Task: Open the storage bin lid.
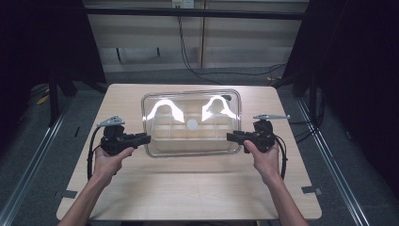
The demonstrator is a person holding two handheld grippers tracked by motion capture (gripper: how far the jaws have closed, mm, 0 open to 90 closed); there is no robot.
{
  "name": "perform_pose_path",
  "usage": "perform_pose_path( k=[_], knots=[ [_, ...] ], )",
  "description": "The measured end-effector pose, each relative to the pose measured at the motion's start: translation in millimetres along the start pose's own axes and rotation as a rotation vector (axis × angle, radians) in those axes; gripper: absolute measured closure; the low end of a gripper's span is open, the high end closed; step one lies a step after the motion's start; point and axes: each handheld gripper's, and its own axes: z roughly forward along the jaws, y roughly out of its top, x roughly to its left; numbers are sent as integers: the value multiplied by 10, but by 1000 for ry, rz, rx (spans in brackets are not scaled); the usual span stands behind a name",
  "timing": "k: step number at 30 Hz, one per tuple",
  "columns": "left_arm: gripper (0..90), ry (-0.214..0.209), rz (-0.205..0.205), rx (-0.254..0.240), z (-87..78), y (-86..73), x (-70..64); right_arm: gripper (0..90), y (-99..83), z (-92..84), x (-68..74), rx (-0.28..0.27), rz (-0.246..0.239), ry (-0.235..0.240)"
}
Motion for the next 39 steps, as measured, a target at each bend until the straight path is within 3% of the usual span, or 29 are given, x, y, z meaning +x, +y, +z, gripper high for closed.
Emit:
perform_pose_path(
  k=[15,27,39],
  knots=[
    [721,-22,-3,11,-48,-95,-81,577,-141,-51,43,14,20,-6],
    [720,-13,-8,23,-156,-169,-124,583,-242,-88,175,20,2,-2],
    [720,-23,-10,26,-203,-238,-177,583,-341,-119,213,29,8,4]
  ],
)
